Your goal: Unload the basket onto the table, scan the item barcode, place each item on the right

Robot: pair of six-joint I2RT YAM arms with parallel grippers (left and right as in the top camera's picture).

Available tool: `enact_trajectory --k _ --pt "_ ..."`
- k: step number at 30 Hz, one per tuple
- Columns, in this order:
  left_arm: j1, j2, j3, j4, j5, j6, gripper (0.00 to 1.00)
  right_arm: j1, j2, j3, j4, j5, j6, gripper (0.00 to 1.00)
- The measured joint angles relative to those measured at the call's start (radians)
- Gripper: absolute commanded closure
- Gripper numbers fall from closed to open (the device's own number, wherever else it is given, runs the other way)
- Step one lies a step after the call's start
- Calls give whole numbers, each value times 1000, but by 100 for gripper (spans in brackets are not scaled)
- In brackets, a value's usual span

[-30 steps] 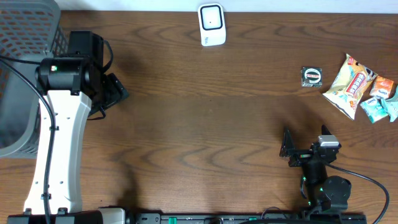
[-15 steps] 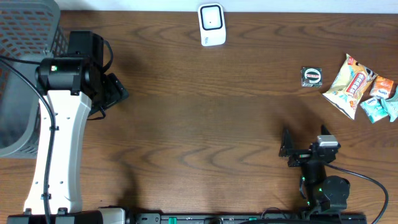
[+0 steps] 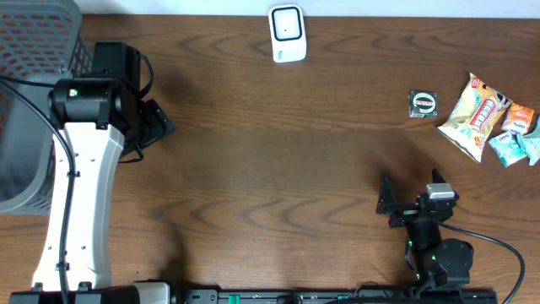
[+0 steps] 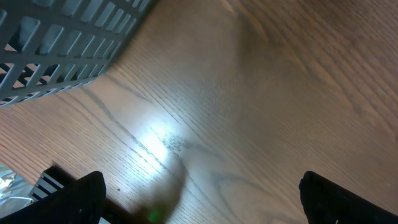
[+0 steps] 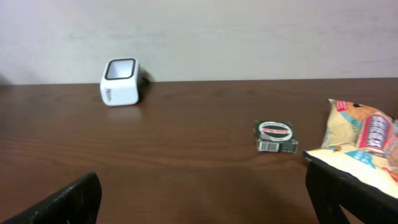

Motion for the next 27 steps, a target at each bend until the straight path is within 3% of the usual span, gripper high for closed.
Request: enact_trajectory --k 27 --pt "0 0 0 0 0 0 2 -26 0 0 2 0 1 1"
